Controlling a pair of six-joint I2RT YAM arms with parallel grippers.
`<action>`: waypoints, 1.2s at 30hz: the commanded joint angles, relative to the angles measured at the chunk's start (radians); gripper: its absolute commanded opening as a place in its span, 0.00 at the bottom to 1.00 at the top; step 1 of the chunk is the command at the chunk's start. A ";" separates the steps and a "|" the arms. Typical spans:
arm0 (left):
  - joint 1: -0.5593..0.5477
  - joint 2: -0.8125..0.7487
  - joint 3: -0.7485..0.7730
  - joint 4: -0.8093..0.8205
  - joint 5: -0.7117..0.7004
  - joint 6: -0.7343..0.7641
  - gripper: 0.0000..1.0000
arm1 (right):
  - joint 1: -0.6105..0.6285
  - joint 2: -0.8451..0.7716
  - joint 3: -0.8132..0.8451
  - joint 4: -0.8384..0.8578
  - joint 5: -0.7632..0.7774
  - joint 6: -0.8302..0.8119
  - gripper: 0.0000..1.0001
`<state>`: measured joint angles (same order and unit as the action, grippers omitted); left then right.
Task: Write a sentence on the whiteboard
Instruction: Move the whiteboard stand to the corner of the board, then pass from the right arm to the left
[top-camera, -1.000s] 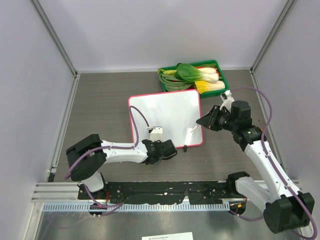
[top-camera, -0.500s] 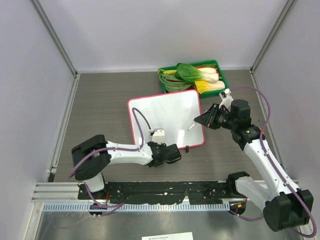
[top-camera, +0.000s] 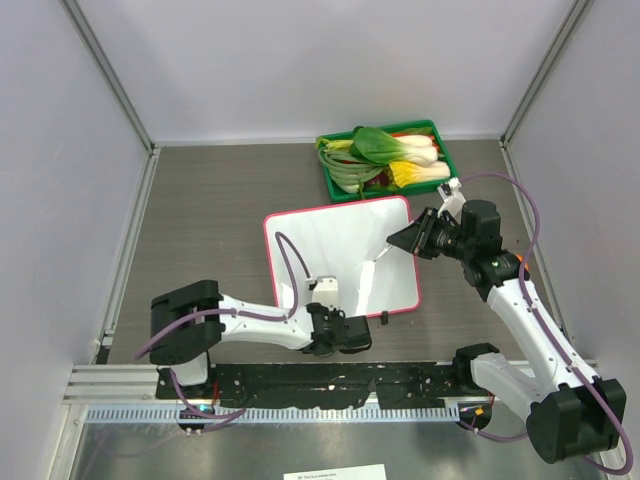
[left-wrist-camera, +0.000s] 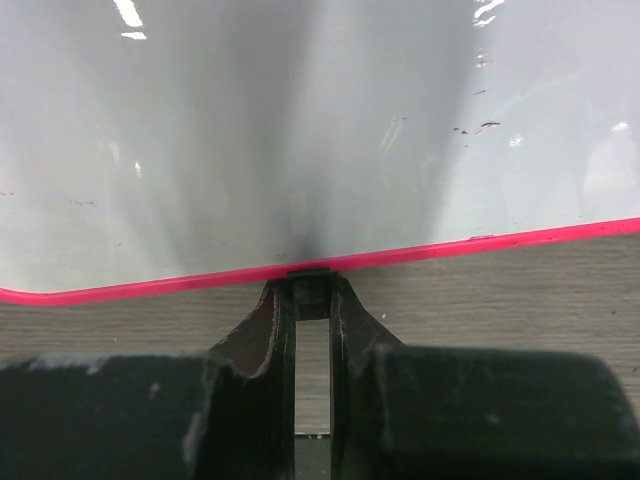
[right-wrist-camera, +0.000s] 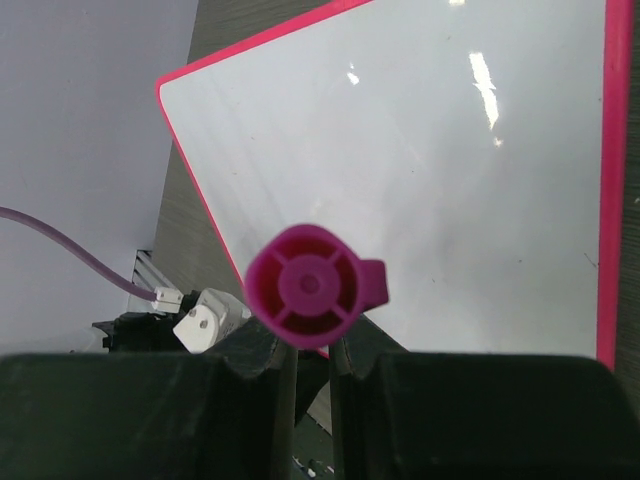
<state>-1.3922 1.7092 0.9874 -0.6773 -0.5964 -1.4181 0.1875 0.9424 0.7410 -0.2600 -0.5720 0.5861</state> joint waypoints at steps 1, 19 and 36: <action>-0.050 0.036 0.036 -0.018 0.119 -0.062 0.00 | -0.002 -0.019 -0.002 0.054 -0.023 0.012 0.01; -0.103 0.012 -0.003 -0.037 0.113 -0.102 0.02 | -0.003 -0.037 0.006 0.096 -0.065 0.031 0.01; -0.146 -0.169 -0.023 -0.120 0.080 -0.027 0.86 | 0.000 -0.045 0.057 0.077 -0.051 0.000 0.01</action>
<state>-1.5299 1.6253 0.9592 -0.7452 -0.5022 -1.4853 0.1875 0.9249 0.7425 -0.2043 -0.6296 0.6048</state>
